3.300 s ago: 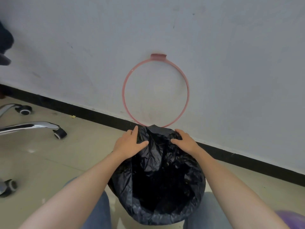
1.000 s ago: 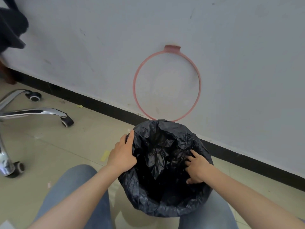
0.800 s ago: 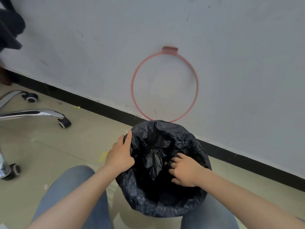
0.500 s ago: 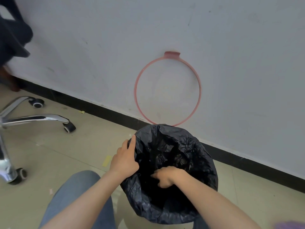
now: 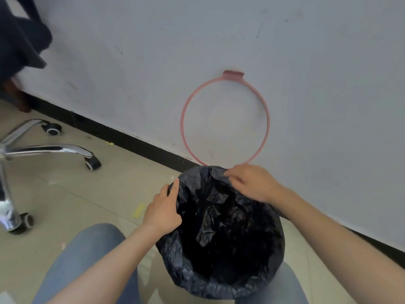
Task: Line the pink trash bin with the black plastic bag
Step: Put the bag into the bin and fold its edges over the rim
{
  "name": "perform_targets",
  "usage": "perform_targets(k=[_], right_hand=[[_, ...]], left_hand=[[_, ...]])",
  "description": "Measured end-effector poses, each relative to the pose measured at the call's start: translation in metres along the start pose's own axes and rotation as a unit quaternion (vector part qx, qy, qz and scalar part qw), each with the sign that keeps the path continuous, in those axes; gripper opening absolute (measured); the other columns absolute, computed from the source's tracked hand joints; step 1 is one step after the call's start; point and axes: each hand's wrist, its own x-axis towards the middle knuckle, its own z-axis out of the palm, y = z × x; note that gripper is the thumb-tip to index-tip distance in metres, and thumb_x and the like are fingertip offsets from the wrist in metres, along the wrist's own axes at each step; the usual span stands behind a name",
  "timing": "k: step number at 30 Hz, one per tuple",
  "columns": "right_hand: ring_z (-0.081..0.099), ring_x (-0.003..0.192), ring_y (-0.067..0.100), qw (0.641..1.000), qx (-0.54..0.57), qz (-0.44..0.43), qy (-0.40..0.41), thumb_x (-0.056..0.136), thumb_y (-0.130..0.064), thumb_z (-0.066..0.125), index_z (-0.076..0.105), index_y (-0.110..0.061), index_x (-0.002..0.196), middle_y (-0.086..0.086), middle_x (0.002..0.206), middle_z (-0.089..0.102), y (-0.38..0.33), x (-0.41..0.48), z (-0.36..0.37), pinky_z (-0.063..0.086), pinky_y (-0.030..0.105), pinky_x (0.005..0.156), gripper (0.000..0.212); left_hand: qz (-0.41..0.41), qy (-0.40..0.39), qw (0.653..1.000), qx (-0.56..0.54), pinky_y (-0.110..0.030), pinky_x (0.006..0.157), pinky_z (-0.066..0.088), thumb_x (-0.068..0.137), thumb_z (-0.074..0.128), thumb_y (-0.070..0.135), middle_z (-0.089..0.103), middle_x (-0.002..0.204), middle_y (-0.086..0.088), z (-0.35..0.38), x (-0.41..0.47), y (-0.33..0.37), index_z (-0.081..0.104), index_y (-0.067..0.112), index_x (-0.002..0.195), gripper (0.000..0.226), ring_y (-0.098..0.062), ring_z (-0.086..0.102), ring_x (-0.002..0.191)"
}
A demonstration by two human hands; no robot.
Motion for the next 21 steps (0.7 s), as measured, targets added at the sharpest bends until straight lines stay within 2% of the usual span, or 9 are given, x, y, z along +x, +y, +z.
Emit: perform_targets(k=[4,7,9,11,13,15,17,19,21], right_hand=[[0.045,0.12,0.028,0.975,0.065,0.104,0.184,0.092,-0.012,0.044,0.058,-0.008,0.117,0.013,0.125,0.058,0.028,0.021,-0.023,0.041,0.039,0.091,0.029],[0.043,0.12,0.033,0.901,0.18,0.257,0.301,0.088,-0.009,0.046,0.052,-0.006,0.12,0.02,0.129,0.047,0.048,0.043,-0.023,0.039,0.036,0.089,0.033],[0.043,0.118,0.036,0.826,0.3,0.353,0.321,0.087,-0.012,0.048,0.043,-0.005,0.124,0.022,0.132,0.039,0.056,0.052,-0.018,0.039,0.038,0.09,0.038],[0.042,0.121,0.037,0.764,0.412,0.397,0.298,0.09,-0.02,0.046,0.029,-0.008,0.134,0.02,0.139,0.031,0.063,0.058,-0.012,0.038,0.039,0.092,0.049],[0.035,0.131,0.034,0.722,0.493,0.395,0.282,0.094,-0.034,0.039,0.016,-0.01,0.142,0.016,0.148,0.027,0.067,0.06,-0.007,0.033,0.041,0.103,0.058],[0.034,0.133,0.032,0.699,0.544,0.377,0.271,0.095,-0.043,0.029,0.018,-0.011,0.143,0.012,0.149,0.031,0.069,0.061,-0.006,0.029,0.044,0.111,0.058],[0.044,0.125,0.03,0.688,0.569,0.358,0.273,0.096,-0.044,0.021,0.033,-0.008,0.134,0.012,0.14,0.044,0.071,0.058,-0.006,0.033,0.039,0.104,0.054],[0.051,0.108,0.028,0.67,0.583,0.356,0.292,0.097,-0.045,0.017,0.043,-0.009,0.126,0.011,0.117,0.057,0.074,0.05,-0.008,0.031,0.035,0.091,0.053],[0.052,0.094,0.025,0.643,0.604,0.361,0.302,0.096,-0.05,0.013,0.048,-0.009,0.122,0.006,0.088,0.059,0.078,0.041,-0.01,0.03,0.037,0.094,0.06]], left_hand=[[-0.003,-0.003,1.0,-0.004,-0.037,0.096,0.045,0.076,0.052,0.009,0.007,0.156,-0.006,0.001,-0.002,0.001,-0.009,0.027,0.144,0.093,-0.031,0.029,0.132],[-0.002,-0.006,1.0,-0.002,-0.037,0.096,0.045,0.077,0.051,0.009,0.007,0.155,-0.006,0.001,-0.002,0.001,-0.01,0.027,0.144,0.093,-0.031,0.03,0.131],[-0.001,-0.005,1.0,0.0,-0.038,0.096,0.044,0.077,0.051,0.01,0.008,0.155,-0.006,0.0,-0.001,0.0,-0.01,0.026,0.145,0.092,-0.031,0.031,0.129],[-0.002,-0.003,1.0,-0.003,-0.037,0.096,0.044,0.077,0.051,0.01,0.008,0.155,-0.005,0.0,-0.001,0.001,-0.009,0.027,0.144,0.092,-0.031,0.03,0.13],[-0.002,-0.004,1.0,-0.001,-0.037,0.096,0.044,0.077,0.05,0.01,0.009,0.155,-0.005,-0.001,-0.002,0.001,-0.01,0.027,0.144,0.092,-0.031,0.03,0.13],[-0.003,-0.004,1.0,0.001,-0.038,0.096,0.044,0.077,0.051,0.01,0.009,0.155,-0.005,-0.001,-0.002,0.001,-0.01,0.027,0.144,0.092,-0.031,0.03,0.129],[-0.004,-0.005,1.0,0.005,-0.039,0.095,0.045,0.077,0.051,0.01,0.01,0.154,-0.005,-0.002,-0.001,0.0,-0.01,0.027,0.144,0.092,-0.031,0.03,0.129],[-0.002,-0.005,1.0,0.007,-0.039,0.095,0.045,0.077,0.051,0.011,0.011,0.154,-0.005,-0.001,-0.001,0.001,-0.01,0.027,0.144,0.092,-0.031,0.031,0.129],[-0.001,-0.004,1.0,0.01,-0.039,0.095,0.045,0.077,0.051,0.011,0.011,0.154,-0.006,-0.001,-0.001,0.002,-0.01,0.027,0.144,0.092,-0.031,0.031,0.129]])
